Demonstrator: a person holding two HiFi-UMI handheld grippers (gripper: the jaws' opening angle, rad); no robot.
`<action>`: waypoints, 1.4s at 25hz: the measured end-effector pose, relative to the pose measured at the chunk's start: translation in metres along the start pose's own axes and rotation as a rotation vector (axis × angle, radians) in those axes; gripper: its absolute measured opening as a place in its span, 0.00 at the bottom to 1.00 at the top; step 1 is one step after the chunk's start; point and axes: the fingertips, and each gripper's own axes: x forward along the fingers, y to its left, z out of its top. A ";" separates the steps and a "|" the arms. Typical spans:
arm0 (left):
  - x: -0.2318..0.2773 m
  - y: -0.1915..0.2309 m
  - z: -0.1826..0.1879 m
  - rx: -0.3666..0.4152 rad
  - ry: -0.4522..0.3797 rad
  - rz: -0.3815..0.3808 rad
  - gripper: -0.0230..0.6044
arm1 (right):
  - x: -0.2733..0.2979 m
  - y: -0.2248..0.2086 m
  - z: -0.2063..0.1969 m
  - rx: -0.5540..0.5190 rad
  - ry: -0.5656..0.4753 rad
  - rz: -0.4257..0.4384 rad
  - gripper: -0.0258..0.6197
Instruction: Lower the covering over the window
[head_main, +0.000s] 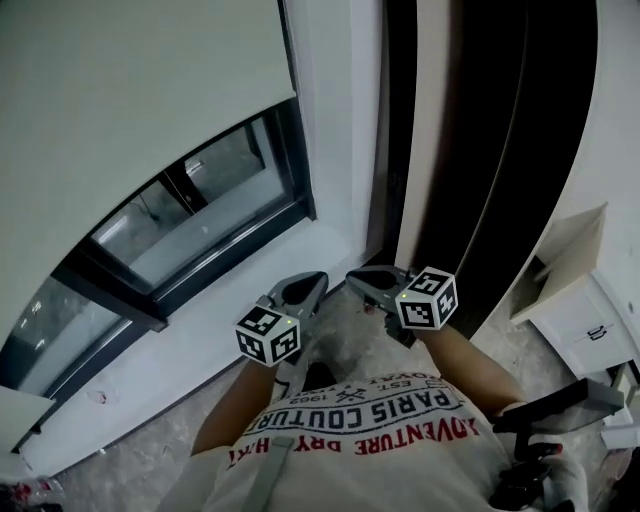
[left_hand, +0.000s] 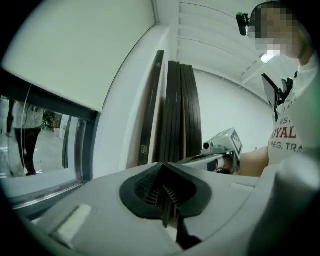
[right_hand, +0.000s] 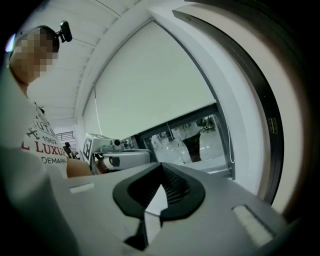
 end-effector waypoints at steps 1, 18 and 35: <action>-0.006 -0.017 0.000 -0.006 -0.012 0.001 0.04 | -0.012 0.011 -0.006 -0.003 0.004 0.009 0.04; -0.063 -0.155 0.016 -0.007 -0.050 -0.010 0.04 | -0.108 0.113 -0.024 0.001 -0.035 0.109 0.04; -0.061 -0.139 0.007 -0.065 -0.032 0.020 0.04 | -0.101 0.101 -0.031 0.027 -0.010 0.090 0.04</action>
